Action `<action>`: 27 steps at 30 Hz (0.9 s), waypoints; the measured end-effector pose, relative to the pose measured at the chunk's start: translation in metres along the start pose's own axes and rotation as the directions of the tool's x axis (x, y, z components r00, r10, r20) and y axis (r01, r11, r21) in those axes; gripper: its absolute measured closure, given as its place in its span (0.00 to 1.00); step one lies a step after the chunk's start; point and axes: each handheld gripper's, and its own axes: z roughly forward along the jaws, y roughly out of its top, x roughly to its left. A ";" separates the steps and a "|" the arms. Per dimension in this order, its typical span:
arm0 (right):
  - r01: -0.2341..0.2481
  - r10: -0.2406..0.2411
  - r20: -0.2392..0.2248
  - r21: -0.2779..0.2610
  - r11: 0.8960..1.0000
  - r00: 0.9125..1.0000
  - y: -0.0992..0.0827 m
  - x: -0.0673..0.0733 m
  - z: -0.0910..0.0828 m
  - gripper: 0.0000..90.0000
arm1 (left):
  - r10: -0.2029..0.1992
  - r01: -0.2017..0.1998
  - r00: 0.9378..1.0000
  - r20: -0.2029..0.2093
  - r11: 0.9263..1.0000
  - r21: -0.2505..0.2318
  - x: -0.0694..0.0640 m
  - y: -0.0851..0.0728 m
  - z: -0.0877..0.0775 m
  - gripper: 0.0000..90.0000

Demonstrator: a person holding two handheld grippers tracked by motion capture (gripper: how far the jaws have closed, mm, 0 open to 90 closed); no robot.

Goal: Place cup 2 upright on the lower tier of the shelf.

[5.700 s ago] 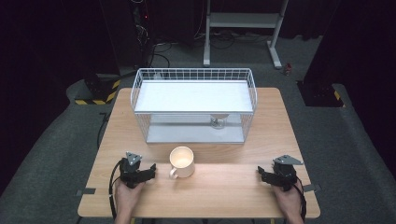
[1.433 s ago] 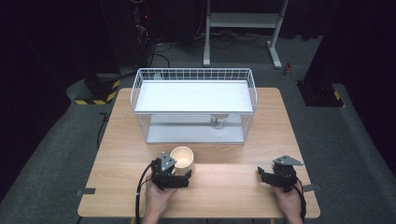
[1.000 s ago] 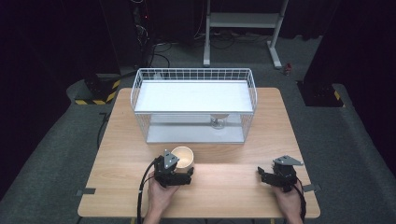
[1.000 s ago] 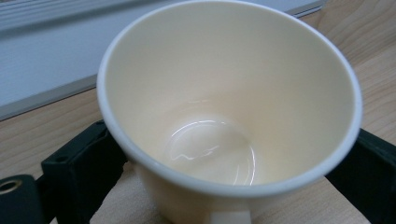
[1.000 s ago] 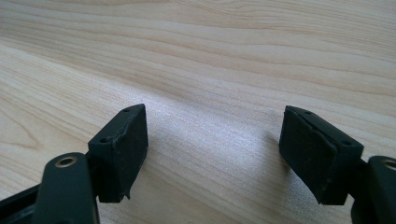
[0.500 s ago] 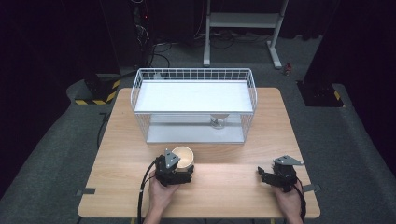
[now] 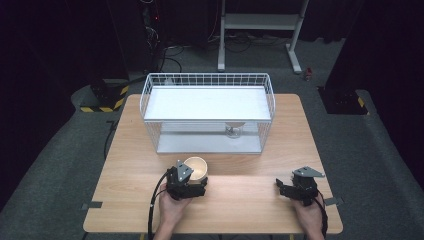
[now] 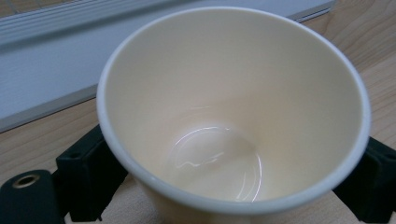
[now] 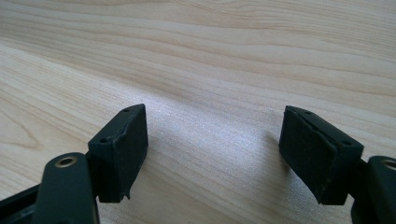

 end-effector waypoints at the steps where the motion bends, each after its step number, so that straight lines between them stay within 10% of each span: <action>1: 0.000 0.000 0.000 0.000 1.000 1.000 0.000 0.000 0.000 0.27 | 0.001 -0.001 1.000 -0.001 1.000 0.001 0.000 0.000 0.000 0.10; 27: 0.000 0.000 -0.001 0.000 1.000 1.000 0.000 0.000 0.000 0.27 | 0.029 -0.029 1.000 0.010 1.000 -0.004 -0.002 0.014 -0.005 0.10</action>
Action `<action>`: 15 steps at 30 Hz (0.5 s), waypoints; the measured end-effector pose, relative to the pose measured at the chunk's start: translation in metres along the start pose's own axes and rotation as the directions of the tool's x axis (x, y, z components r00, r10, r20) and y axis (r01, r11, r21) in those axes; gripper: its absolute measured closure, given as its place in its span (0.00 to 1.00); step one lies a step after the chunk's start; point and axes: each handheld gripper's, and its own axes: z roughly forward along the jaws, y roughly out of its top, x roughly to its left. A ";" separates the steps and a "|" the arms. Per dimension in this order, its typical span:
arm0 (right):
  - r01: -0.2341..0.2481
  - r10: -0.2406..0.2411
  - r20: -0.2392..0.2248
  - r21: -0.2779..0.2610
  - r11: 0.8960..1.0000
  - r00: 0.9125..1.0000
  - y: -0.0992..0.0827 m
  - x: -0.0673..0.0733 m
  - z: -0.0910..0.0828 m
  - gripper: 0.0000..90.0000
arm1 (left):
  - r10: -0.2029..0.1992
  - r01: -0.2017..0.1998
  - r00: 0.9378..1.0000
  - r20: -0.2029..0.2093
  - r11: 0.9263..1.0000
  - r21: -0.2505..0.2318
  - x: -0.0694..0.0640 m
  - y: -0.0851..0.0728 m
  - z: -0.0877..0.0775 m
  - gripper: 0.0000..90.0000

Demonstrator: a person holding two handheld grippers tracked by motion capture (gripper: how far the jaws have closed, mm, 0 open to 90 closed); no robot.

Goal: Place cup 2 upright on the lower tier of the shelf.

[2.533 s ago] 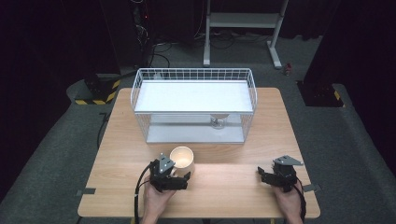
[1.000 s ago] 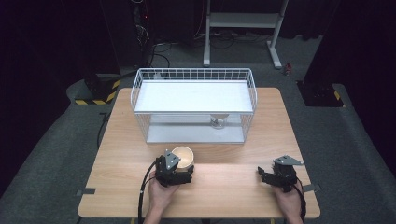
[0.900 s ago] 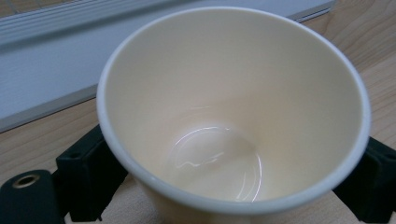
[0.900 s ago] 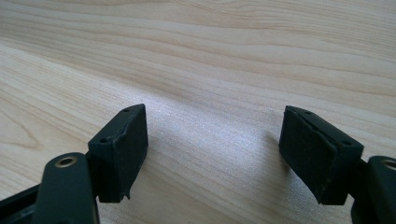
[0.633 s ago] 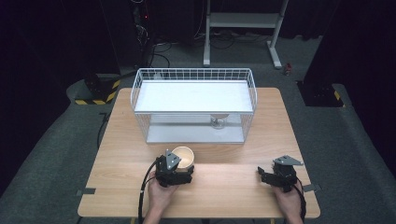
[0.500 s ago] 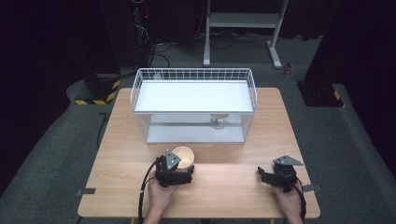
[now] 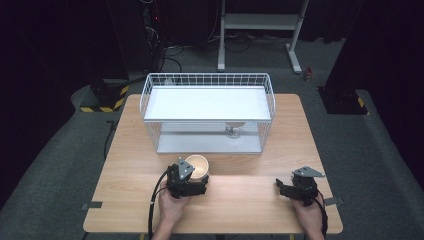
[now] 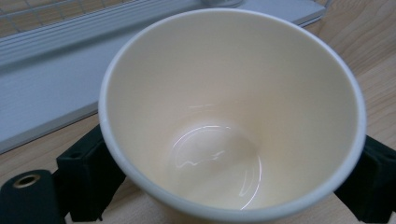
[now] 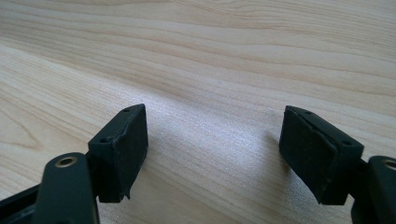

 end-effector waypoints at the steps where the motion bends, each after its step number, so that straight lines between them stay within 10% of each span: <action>1: 0.000 0.000 0.000 0.000 1.000 1.000 0.000 0.000 0.000 0.27 | -0.001 0.001 1.000 0.003 1.000 0.002 0.000 0.001 0.000 0.10; 15: 0.001 -0.001 0.001 -0.001 1.000 1.000 0.000 0.000 0.000 0.26 | 0.000 0.000 1.000 -0.018 1.000 0.014 0.007 0.016 0.002 0.10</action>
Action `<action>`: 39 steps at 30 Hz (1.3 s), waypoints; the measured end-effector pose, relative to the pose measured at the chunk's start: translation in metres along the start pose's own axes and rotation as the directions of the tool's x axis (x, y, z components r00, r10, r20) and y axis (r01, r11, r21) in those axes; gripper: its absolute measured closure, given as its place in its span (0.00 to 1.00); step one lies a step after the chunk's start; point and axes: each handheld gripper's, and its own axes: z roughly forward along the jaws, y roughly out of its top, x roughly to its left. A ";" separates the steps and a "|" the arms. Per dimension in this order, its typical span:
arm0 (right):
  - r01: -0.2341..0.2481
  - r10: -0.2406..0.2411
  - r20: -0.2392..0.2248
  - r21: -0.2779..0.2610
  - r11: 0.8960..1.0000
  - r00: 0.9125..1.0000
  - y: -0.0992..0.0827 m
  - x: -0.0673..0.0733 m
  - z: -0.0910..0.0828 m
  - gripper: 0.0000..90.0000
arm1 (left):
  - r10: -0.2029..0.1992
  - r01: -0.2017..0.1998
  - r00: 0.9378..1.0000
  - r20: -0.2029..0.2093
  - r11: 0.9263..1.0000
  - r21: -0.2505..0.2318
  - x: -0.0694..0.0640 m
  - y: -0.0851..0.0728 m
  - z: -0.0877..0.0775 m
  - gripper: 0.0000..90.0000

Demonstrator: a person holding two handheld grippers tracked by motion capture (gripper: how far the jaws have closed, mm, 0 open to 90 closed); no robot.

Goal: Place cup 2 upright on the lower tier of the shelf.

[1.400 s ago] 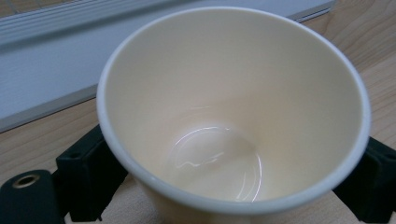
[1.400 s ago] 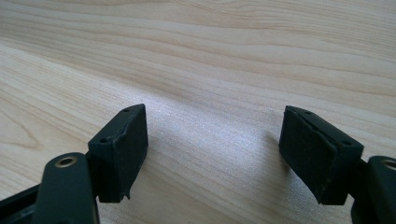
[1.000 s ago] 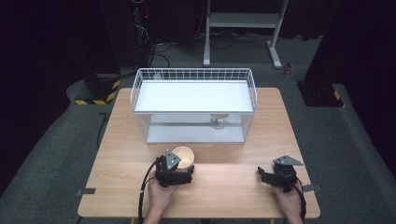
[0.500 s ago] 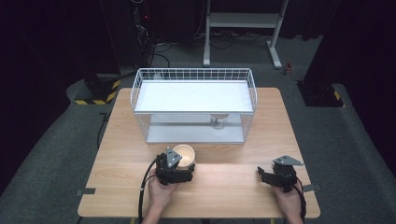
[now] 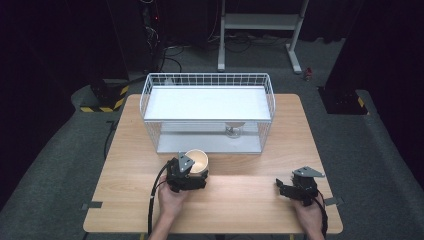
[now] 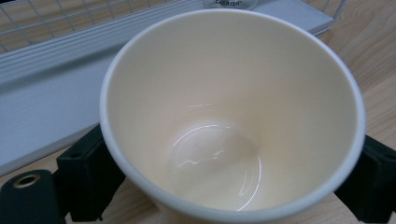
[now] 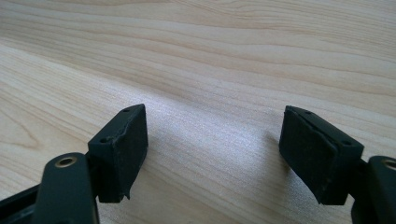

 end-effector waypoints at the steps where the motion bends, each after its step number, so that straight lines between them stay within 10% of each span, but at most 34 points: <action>1: 0.000 0.000 0.000 0.000 1.000 1.000 0.000 0.000 0.000 0.26 | 0.008 -0.008 1.000 -0.003 1.000 0.001 0.001 0.001 0.000 0.10; 39: 0.001 -0.001 0.000 0.000 1.000 1.000 0.000 0.000 0.000 0.26 | -0.048 0.048 0.997 -0.052 0.999 -0.001 0.028 0.025 0.023 0.11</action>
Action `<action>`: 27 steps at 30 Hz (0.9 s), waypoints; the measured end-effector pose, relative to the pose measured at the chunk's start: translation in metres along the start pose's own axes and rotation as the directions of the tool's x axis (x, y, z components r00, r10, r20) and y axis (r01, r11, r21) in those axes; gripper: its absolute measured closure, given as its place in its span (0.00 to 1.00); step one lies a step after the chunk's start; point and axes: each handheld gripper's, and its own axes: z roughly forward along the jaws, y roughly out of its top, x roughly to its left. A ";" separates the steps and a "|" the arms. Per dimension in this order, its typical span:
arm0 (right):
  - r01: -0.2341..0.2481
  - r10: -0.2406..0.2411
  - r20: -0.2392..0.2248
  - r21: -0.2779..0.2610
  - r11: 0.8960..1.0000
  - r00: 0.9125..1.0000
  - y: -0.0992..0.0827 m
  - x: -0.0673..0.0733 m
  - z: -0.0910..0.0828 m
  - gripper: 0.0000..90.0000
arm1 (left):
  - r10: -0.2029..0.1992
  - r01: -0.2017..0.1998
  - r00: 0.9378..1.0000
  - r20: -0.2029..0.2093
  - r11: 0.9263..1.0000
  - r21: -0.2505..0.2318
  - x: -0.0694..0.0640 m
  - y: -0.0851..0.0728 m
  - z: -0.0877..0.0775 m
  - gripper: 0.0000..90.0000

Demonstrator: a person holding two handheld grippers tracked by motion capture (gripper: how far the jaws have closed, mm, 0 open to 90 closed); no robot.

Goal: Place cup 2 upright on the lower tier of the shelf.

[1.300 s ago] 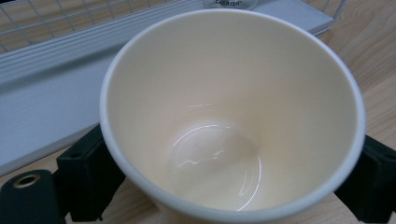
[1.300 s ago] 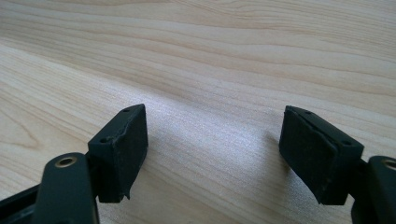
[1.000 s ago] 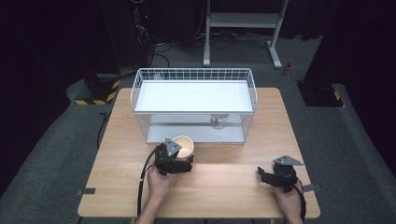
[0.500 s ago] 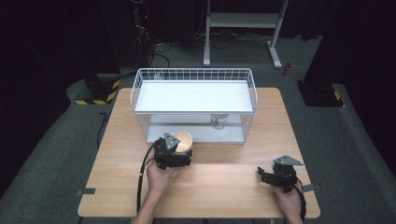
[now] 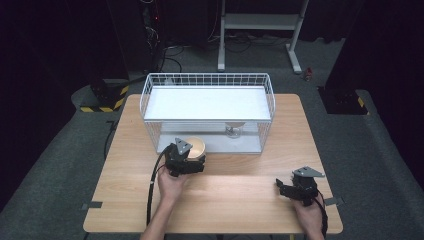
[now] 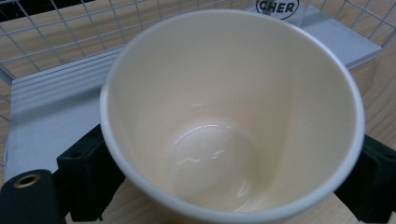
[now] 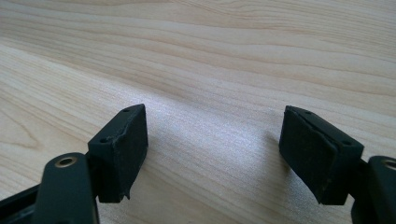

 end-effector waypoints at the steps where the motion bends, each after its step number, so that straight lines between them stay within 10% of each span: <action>1: 0.000 0.000 0.000 0.000 1.000 1.000 0.000 0.000 0.000 0.26 | -0.004 0.004 1.000 -0.003 1.000 0.000 0.001 0.000 0.001 0.10; 27: -0.002 0.002 -0.001 0.001 1.000 1.000 0.000 0.000 0.000 0.26 | -0.036 0.037 0.998 -0.047 0.999 0.023 0.015 0.006 0.024 0.11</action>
